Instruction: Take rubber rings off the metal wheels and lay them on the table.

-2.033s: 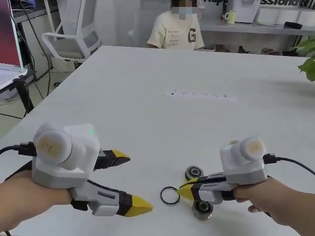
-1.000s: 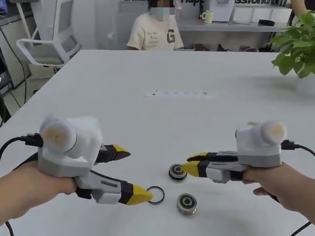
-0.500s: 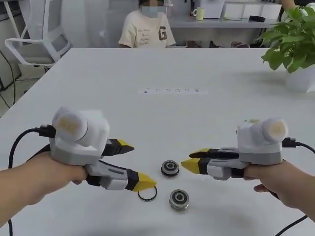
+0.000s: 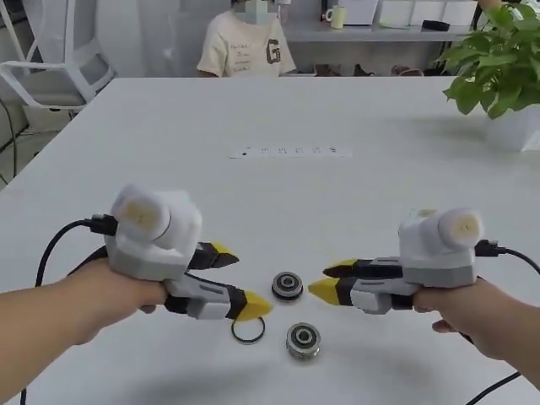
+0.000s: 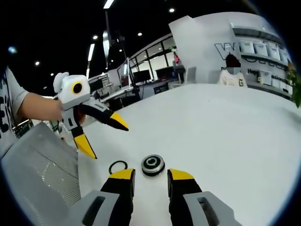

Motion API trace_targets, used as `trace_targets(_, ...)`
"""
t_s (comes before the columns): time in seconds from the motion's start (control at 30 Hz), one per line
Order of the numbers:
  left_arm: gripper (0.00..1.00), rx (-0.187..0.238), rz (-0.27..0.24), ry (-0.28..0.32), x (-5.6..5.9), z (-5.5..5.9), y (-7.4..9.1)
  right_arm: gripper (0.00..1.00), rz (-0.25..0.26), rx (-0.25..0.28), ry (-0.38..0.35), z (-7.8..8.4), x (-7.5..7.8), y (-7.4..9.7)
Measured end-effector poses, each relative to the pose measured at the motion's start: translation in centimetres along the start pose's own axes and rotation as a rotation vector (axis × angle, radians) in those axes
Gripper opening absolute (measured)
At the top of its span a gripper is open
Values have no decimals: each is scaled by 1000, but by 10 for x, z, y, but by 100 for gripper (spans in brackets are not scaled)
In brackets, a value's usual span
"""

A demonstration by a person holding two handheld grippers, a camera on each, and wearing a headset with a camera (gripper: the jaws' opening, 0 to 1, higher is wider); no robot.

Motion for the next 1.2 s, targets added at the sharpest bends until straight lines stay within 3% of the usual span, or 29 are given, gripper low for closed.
trace_targets(0.53, 46, -13, 24, 37, -5, 0, -23, 26, -7, -30, 9, 8, 5, -8)
trace_targets(0.8, 40, 1, 43, 75, -7, -3, -35, 26, -11, -41, 14, 9, 8, -8)
trace_targets(1.2, 30, -15, 61, 69, -8, -4, -52, 25, -14, -41, 4, 12, 13, -8)
Point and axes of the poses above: the centre of the closed fingertips' face, and the gripper's own axes: y roughly backward along the fingers, x roughly to its right, z roughly out of its underside, the point moved 6 cm from there along y, roughly backward along the fingers, and after that the axes turned 5 degrees about -x, right-handed, at the moved point
